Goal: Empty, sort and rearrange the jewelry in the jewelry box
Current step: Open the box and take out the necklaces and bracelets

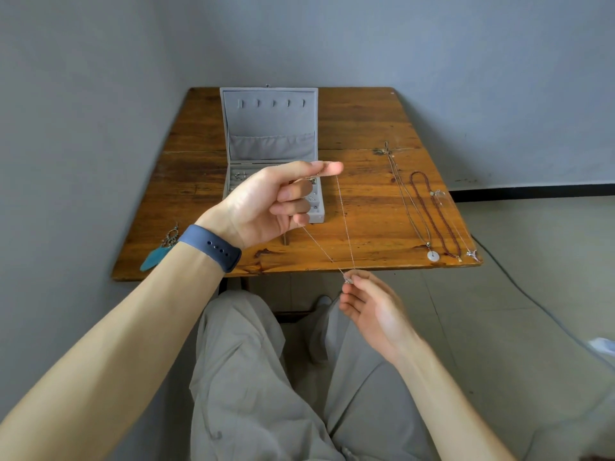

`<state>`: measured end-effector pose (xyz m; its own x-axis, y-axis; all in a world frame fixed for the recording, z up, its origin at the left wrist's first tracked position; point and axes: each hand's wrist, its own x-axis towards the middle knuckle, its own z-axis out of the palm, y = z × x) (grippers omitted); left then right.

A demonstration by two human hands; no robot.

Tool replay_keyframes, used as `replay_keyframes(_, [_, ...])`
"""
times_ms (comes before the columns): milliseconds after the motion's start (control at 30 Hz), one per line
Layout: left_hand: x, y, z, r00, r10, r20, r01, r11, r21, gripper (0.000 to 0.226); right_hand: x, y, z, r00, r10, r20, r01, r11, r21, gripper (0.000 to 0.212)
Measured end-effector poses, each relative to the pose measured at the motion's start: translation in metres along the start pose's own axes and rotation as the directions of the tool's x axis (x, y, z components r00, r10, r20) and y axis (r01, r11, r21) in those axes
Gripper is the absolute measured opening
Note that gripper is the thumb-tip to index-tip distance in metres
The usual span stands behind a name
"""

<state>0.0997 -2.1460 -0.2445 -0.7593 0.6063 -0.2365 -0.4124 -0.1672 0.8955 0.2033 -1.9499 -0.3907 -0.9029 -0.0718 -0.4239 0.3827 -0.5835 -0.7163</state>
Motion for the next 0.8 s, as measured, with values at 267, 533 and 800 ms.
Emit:
replay_keyframes(267, [-0.001,0.01,0.002,0.999,0.039,0.034,-0.039,0.999,0.002,0.03,-0.001,0.002,0.0,0.99,0.017,0.141,-0.026,0.998,0.06,0.016])
replay_keyframes(533, [-0.002,0.031,-0.006,0.994,0.09,-0.067,-0.093,0.995,-0.046,0.024,-0.007,-0.001,0.001,0.968,0.025,0.248,-0.034,0.999,0.03,0.016])
replay_keyframes(800, [-0.003,0.033,-0.014,0.987,0.071,-0.143,-0.06,0.995,0.077,0.018,-0.007,0.003,-0.004,0.989,0.03,0.142,-0.028,0.999,-0.016,0.025])
